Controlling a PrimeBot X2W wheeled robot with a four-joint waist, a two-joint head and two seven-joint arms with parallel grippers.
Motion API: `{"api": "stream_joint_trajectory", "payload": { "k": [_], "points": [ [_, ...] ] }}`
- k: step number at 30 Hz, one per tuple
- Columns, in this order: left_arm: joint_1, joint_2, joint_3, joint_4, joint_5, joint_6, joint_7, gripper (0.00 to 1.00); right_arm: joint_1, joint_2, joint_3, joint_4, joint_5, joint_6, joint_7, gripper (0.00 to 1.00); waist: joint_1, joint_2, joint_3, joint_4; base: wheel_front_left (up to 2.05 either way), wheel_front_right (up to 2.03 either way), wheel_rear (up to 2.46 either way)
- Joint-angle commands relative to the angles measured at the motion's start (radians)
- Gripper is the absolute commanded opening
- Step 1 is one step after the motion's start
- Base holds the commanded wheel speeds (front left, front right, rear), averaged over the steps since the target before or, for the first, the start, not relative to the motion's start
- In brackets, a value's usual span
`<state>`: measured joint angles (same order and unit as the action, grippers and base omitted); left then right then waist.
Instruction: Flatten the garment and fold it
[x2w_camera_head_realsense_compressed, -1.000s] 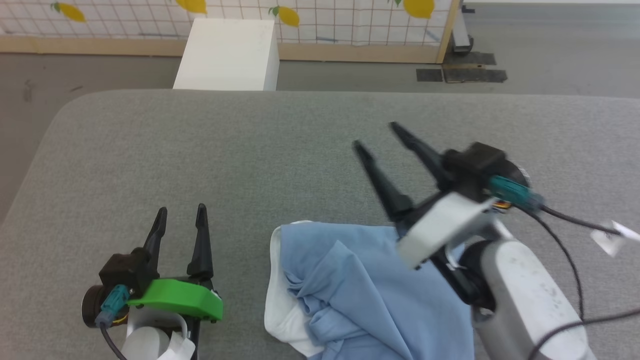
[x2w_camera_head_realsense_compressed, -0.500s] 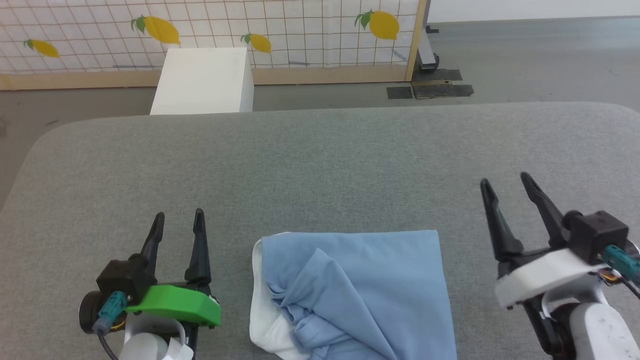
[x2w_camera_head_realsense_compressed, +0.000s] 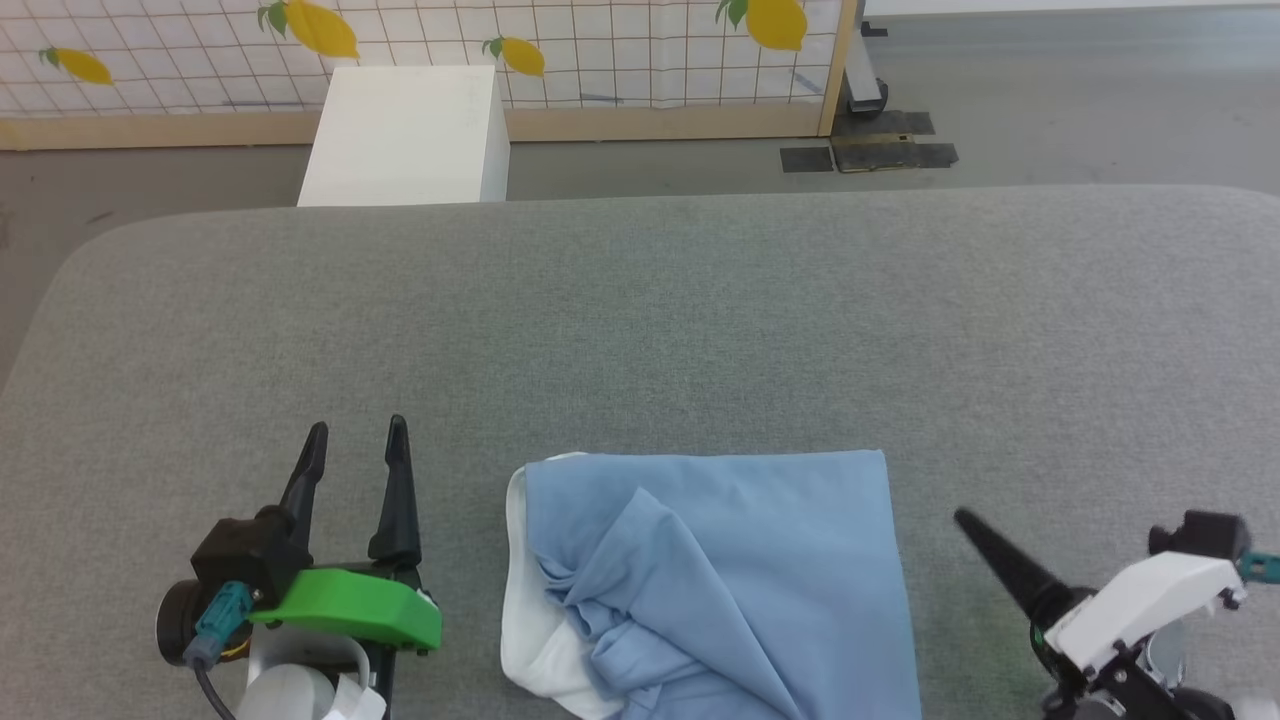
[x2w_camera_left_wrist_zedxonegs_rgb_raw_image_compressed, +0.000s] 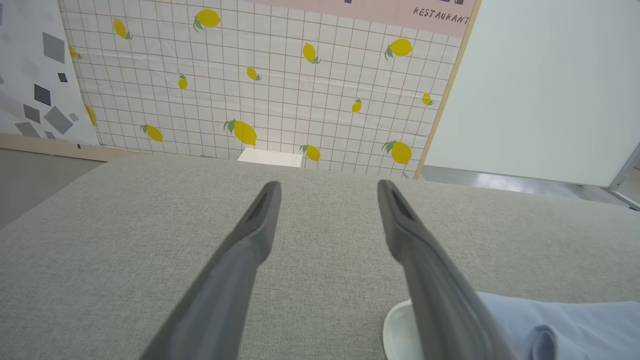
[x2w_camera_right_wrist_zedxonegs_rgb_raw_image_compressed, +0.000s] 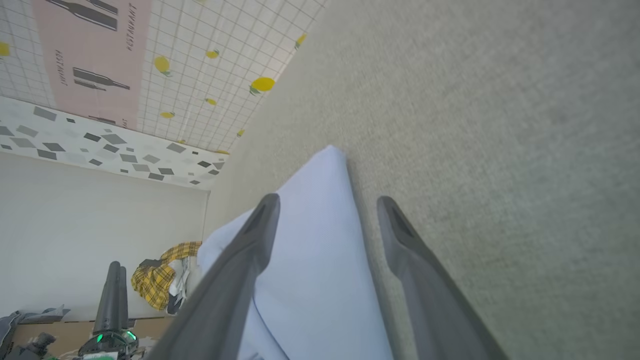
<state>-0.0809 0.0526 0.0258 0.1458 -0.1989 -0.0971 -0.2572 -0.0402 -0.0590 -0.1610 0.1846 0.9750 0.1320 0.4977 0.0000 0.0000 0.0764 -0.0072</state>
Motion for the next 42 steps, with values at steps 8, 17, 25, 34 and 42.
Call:
{"api": "stream_joint_trajectory", "payload": {
  "k": [8,17,25,34,42],
  "points": [
    [-0.007,-0.002,-0.001,-0.005,0.009,-0.003,-0.005,1.00,-0.038,0.008,-0.089,0.179,0.148,-0.001,0.337,1.00,0.0000,0.0000,0.012,0.017,0.00,0.00,0.00],
    [-0.018,-0.002,-0.003,-0.003,0.008,-0.004,-0.005,1.00,-0.107,0.009,0.008,0.269,0.131,-0.001,0.407,1.00,0.0000,0.0000,0.024,0.034,0.00,0.00,0.00],
    [-0.022,-0.002,-0.011,-0.001,0.005,-0.002,-0.005,1.00,-0.188,0.009,0.109,0.348,0.080,-0.001,0.389,0.47,0.0000,0.0000,0.031,0.055,0.00,0.00,0.00],
    [-0.019,-0.002,-0.002,-0.003,0.004,0.002,-0.005,1.00,-0.243,-0.012,0.197,0.247,-0.147,-0.001,0.393,0.00,0.0000,0.0000,0.038,0.060,0.00,0.00,0.00],
    [-0.021,-0.002,0.010,-0.021,-0.001,0.010,-0.005,1.00,-0.345,-0.127,0.428,0.020,-0.461,-0.001,0.380,0.00,0.0000,0.0000,0.057,-0.008,0.00,0.00,0.00]
  ]
}}
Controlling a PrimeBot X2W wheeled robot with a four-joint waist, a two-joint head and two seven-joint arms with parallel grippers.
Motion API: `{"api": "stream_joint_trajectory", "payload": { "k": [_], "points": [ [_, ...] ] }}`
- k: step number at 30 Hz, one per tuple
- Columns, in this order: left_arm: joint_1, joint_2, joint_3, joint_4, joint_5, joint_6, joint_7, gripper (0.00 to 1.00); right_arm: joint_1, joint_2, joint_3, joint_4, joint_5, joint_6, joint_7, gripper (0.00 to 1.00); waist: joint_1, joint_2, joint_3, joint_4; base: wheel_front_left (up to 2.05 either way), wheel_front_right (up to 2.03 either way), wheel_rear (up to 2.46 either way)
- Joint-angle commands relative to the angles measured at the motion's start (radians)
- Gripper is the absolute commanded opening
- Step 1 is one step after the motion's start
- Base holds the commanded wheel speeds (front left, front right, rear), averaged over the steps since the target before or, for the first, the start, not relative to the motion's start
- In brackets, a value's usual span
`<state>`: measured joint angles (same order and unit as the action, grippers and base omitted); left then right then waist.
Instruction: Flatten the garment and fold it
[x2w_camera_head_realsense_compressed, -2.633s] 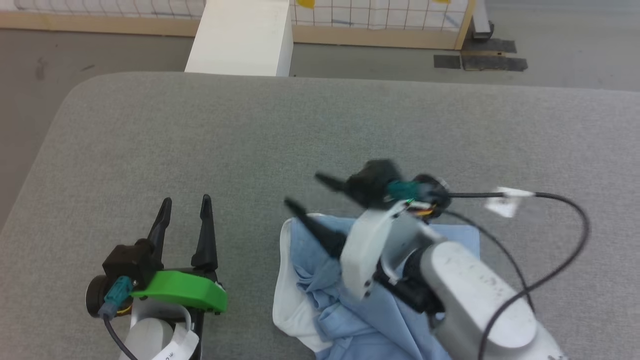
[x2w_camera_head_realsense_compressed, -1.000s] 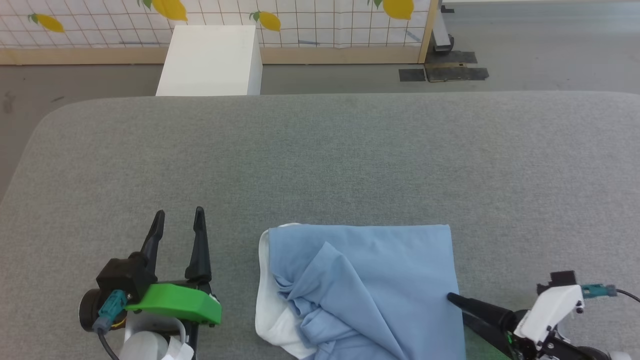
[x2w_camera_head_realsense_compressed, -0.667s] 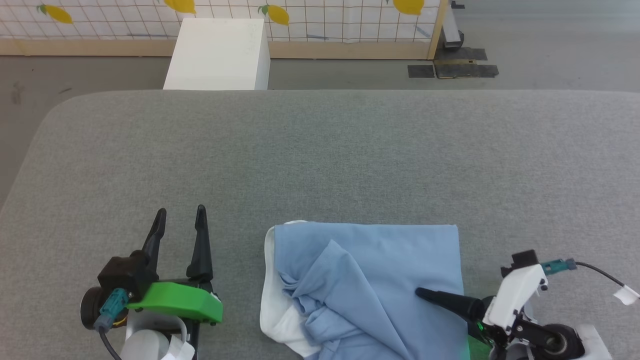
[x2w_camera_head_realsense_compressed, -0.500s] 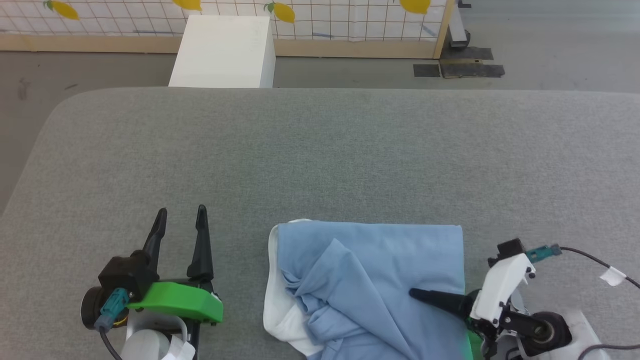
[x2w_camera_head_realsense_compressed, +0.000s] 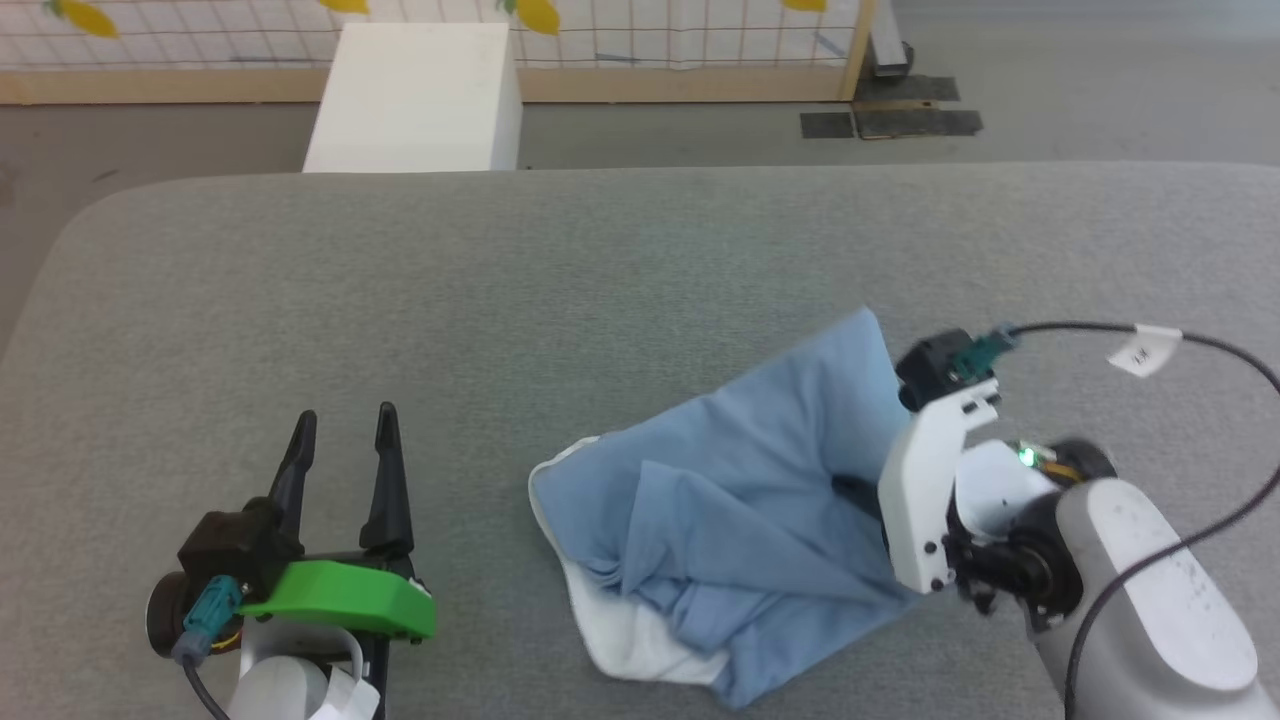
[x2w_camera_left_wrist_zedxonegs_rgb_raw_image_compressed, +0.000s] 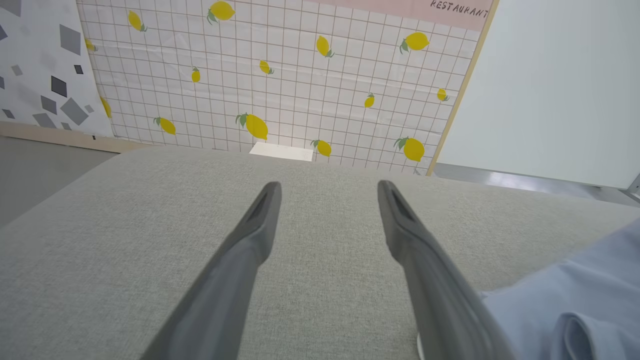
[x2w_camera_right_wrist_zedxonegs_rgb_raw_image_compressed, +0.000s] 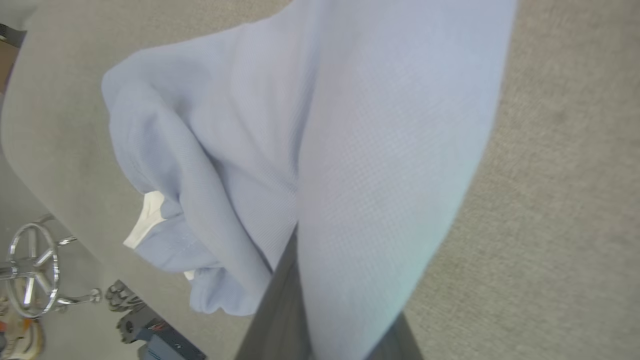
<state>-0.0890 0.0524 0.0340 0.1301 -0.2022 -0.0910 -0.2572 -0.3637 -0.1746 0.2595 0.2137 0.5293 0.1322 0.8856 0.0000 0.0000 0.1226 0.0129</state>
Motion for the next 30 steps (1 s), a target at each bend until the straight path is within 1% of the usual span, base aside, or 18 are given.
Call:
{"api": "stream_joint_trajectory", "payload": {
  "k": [1,4,7,9,12,17,22,27,30],
  "points": [
    [-0.013,-0.002,0.003,-0.008,0.002,0.005,-0.005,1.00,-0.042,-0.032,0.040,-0.026,-0.051,-0.002,-0.013,0.00,0.0000,0.0000,0.015,-0.041,0.00,0.00,0.00],
    [-0.020,-0.002,0.008,-0.023,0.007,0.006,-0.005,1.00,-0.120,-0.099,0.140,-0.050,-0.150,-0.002,-0.023,0.00,0.0000,0.0000,0.031,-0.096,0.00,0.00,0.00],
    [-0.036,-0.002,0.008,-0.039,0.018,0.002,-0.005,1.00,-0.202,-0.162,0.212,-0.035,-0.239,-0.002,-0.049,0.00,0.0000,0.0000,0.058,-0.156,0.00,0.00,0.00],
    [-0.049,-0.002,0.009,-0.051,0.024,0.002,-0.005,1.00,-0.246,-0.182,0.232,-0.009,-0.280,-0.002,-0.067,0.00,0.0000,0.0000,0.078,-0.201,0.00,0.00,0.00],
    [-0.070,-0.002,0.007,-0.067,0.038,-0.001,-0.005,1.00,-0.308,-0.192,0.226,0.040,-0.337,-0.002,-0.107,0.00,0.0000,0.0000,0.116,-0.268,0.00,0.00,0.00],
    [-0.118,0.007,-0.003,-0.084,0.078,-0.012,-0.005,1.00,-0.393,-0.176,0.144,0.148,-0.419,-0.002,-0.192,0.00,0.0000,0.0000,0.193,-0.370,0.00,0.00,0.00],
    [-0.160,0.033,-0.009,-0.091,0.107,-0.019,-0.005,1.00,-0.460,-0.155,0.028,0.259,-0.505,-0.002,-0.264,0.00,0.0000,0.0000,0.265,-0.437,0.00,0.00,0.00],
    [-0.188,0.072,-0.024,-0.098,0.130,-0.025,-0.005,1.00,-0.509,-0.133,-0.136,0.362,-0.614,-0.002,-0.354,0.00,0.0000,0.0000,0.321,-0.465,0.00,0.00,0.00],
    [-0.198,0.097,-0.026,-0.106,0.140,-0.026,-0.005,1.00,-0.529,-0.114,-0.240,0.400,-0.682,-0.002,-0.395,0.00,0.0000,0.0000,0.354,-0.472,0.00,0.00,0.00]
  ]
}}
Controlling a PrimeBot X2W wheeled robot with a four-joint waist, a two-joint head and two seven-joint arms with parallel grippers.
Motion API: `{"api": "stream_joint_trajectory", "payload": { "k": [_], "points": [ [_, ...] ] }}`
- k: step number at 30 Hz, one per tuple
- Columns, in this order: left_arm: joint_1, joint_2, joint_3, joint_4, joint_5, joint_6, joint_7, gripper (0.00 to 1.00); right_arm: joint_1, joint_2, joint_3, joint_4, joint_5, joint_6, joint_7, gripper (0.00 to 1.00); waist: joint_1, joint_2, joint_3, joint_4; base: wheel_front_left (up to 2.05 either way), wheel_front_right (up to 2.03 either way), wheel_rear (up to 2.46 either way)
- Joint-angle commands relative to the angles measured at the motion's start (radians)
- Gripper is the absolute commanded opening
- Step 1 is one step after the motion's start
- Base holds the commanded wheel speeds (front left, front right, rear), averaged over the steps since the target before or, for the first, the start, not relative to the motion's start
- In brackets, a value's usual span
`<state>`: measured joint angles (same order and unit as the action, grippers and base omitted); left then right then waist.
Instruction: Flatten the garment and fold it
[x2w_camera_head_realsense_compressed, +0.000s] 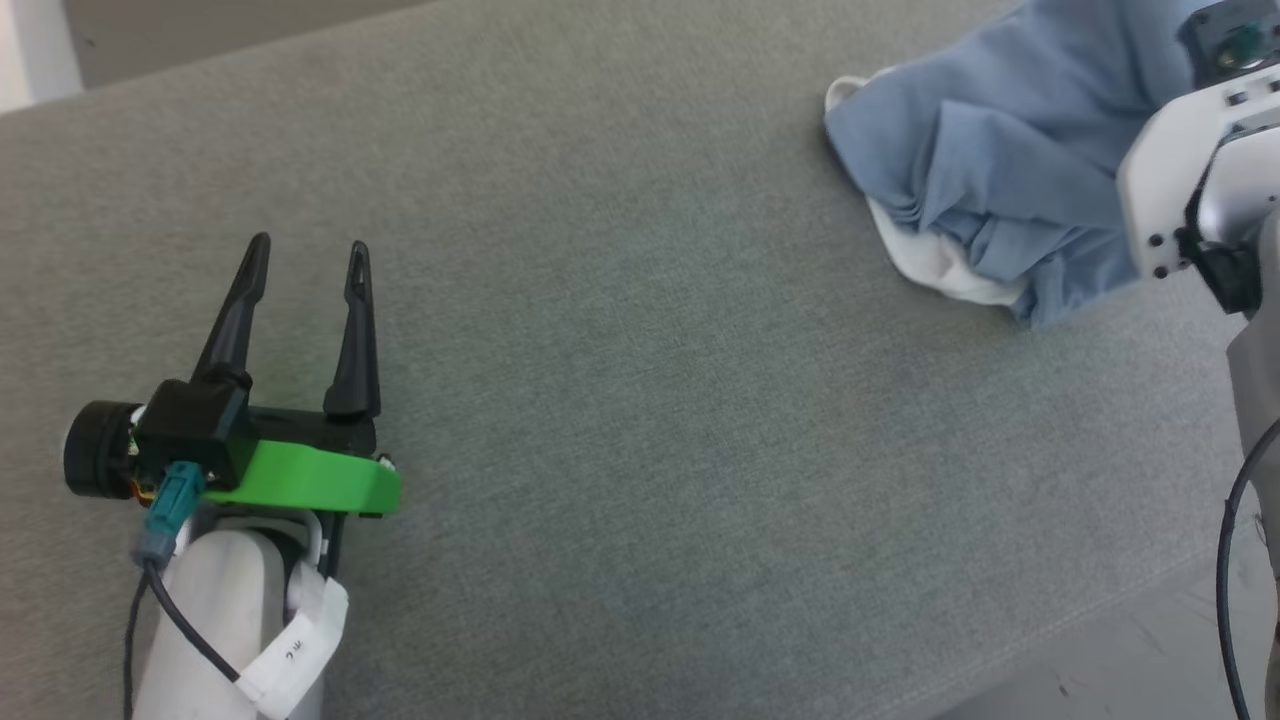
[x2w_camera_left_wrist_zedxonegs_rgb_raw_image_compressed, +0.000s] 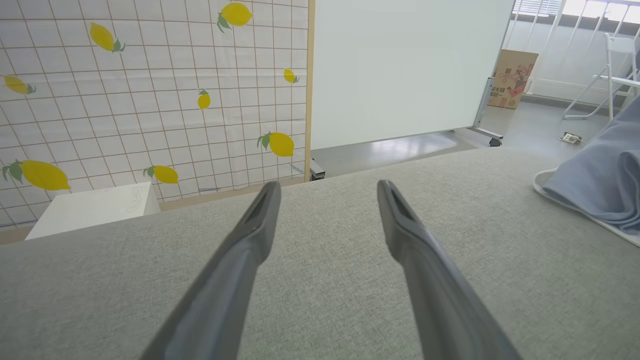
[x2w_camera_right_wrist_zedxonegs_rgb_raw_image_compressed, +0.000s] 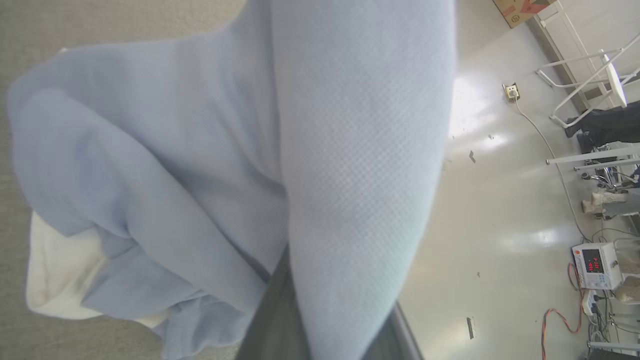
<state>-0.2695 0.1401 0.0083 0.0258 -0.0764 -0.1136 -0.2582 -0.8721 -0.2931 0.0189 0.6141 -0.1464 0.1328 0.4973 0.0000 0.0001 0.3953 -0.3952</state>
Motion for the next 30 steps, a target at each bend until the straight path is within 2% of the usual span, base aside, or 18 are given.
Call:
{"api": "stream_joint_trajectory", "payload": {
  "k": [1,10,15,16,17,18,23,27,30],
  "points": [
    [-0.021,0.018,-0.001,-0.003,0.016,-0.004,-0.004,1.00,-0.025,0.013,-0.036,0.011,-0.036,-0.002,-0.024,0.00,0.0000,-0.0001,0.090,-0.063,0.00,0.00,0.00],
    [-0.046,0.049,0.000,-0.026,0.017,0.001,0.006,1.00,-0.067,0.060,-0.291,0.066,-0.243,-0.002,-0.152,0.00,0.0000,-0.0001,0.145,-0.024,0.00,0.00,0.00],
    [-0.044,0.050,0.000,-0.025,0.010,0.006,0.006,1.00,-0.082,0.087,-0.363,0.104,-0.293,-0.002,-0.211,0.00,0.0000,-0.0001,0.140,-0.001,0.00,0.00,0.00],
    [-0.042,0.047,-0.001,-0.023,0.007,0.008,0.005,1.00,-0.083,0.090,-0.375,0.114,-0.301,-0.002,-0.222,0.14,0.0000,-0.0001,0.134,0.005,0.00,0.00,0.00],
    [-0.041,0.045,-0.002,-0.021,0.004,0.009,0.005,1.00,-0.083,0.089,-0.378,0.121,-0.310,-0.002,-0.233,0.38,0.0000,-0.0001,0.127,0.010,0.00,0.00,0.00],
    [-0.039,0.042,-0.003,-0.017,0.001,0.010,0.004,1.00,-0.084,0.087,-0.385,0.131,-0.318,-0.002,-0.243,1.00,0.0000,-0.0001,0.118,0.017,0.00,0.00,0.00],
    [-0.023,0.012,-0.010,0.014,-0.020,0.016,-0.001,1.00,-0.072,0.072,-0.407,0.163,-0.320,-0.002,-0.321,1.00,0.0000,-0.0001,0.043,0.059,0.00,0.00,0.00],
    [-0.002,-0.020,-0.010,0.042,-0.046,0.019,-0.003,1.00,-0.038,0.068,-0.403,0.177,-0.239,-0.002,-0.425,1.00,0.0000,-0.0001,-0.042,0.106,0.00,0.00,0.00],
    [0.021,-0.041,-0.003,0.058,-0.072,0.018,-0.003,1.00,0.012,0.054,-0.363,0.174,-0.153,-0.002,-0.509,1.00,0.0000,-0.0001,-0.108,0.146,0.00,0.00,0.00]
  ]
}}
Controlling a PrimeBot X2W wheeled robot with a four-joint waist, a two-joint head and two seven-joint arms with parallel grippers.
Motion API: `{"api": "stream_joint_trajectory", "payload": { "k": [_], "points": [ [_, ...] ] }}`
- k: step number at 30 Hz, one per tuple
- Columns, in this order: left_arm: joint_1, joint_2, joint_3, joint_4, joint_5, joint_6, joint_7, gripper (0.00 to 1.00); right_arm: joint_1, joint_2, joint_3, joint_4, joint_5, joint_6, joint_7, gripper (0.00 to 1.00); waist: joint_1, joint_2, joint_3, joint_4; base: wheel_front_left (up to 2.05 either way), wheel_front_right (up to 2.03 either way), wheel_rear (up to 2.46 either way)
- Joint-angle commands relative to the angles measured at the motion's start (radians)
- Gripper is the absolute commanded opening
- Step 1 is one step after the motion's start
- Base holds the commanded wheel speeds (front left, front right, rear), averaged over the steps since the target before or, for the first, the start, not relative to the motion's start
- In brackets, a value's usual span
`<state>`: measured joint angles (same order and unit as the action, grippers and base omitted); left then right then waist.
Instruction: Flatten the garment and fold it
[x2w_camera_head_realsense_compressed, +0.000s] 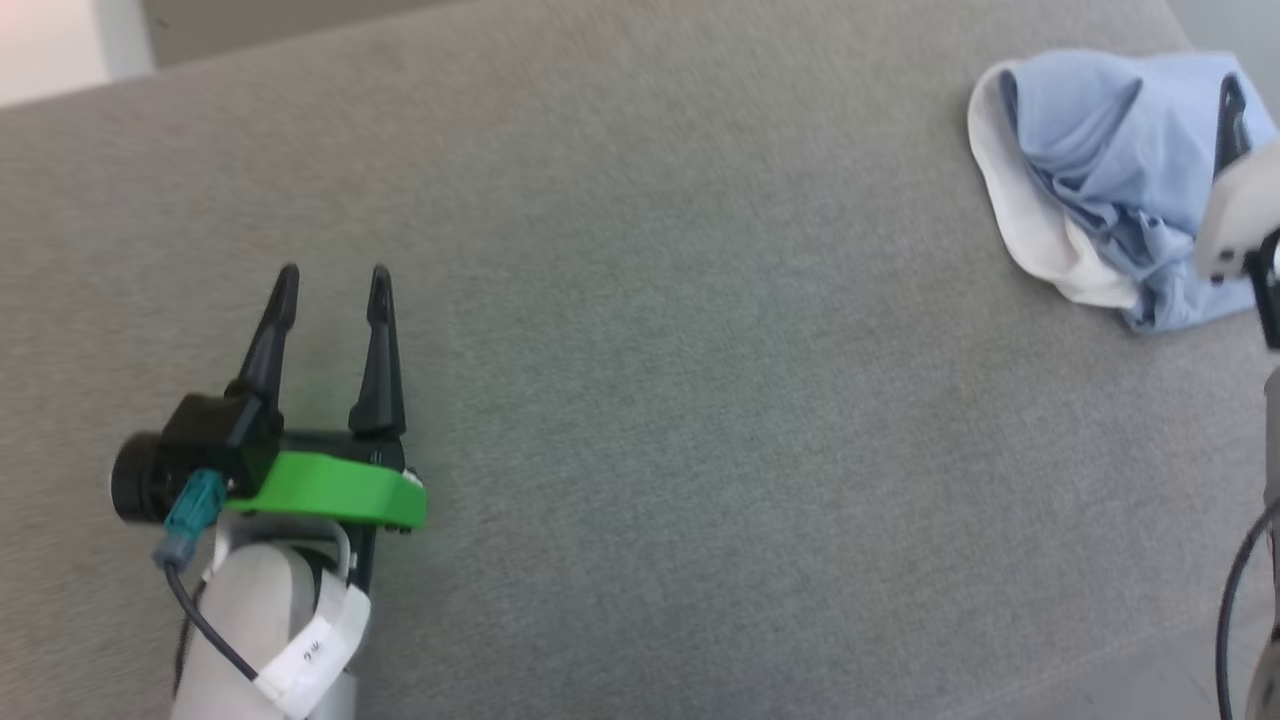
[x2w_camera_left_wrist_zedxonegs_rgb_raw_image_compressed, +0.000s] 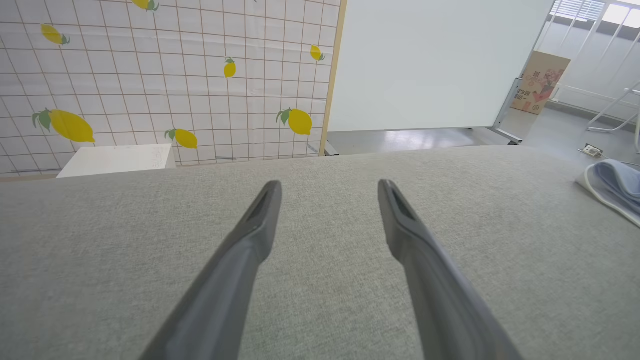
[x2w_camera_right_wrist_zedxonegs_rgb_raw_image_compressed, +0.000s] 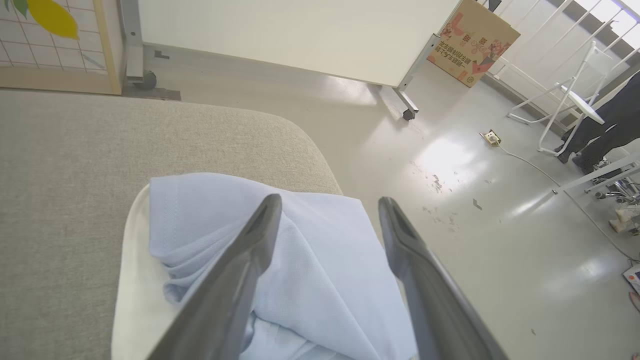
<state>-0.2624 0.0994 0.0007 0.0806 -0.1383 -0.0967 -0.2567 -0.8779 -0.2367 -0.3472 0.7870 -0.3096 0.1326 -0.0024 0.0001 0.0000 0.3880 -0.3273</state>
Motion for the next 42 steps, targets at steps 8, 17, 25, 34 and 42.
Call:
{"api": "stream_joint_trajectory", "payload": {
  "k": [8,17,25,34,42],
  "points": [
    [0.086,-0.038,0.003,0.042,-0.062,-0.001,-0.005,1.00,0.245,0.004,0.151,-0.182,0.314,-0.002,-0.180,1.00,-0.0001,0.0000,-0.234,0.185,0.00,0.00,0.00],
    [0.126,-0.047,-0.023,0.077,-0.076,-0.003,-0.005,1.00,0.586,0.071,0.237,-0.539,0.463,-0.002,-0.209,1.00,-0.0001,0.0000,-0.305,0.279,0.00,0.00,0.00],
    [0.147,-0.049,-0.056,0.098,-0.080,0.002,-0.005,1.00,0.775,0.140,0.251,-0.683,0.442,-0.002,-0.222,1.00,-0.0001,0.0000,-0.330,0.333,0.00,0.00,0.00],
    [0.182,-0.049,-0.071,0.101,-0.102,0.019,-0.005,1.00,0.896,0.182,0.241,-0.739,0.407,-0.002,-0.235,1.00,-0.0001,0.0000,-0.352,0.345,0.00,0.00,0.00],
    [0.196,-0.049,-0.075,0.102,-0.109,0.030,-0.005,1.00,0.927,0.186,0.249,-0.735,0.431,-0.002,-0.244,1.00,-0.0001,0.0000,-0.353,0.335,0.00,0.00,0.00]
  ]
}}
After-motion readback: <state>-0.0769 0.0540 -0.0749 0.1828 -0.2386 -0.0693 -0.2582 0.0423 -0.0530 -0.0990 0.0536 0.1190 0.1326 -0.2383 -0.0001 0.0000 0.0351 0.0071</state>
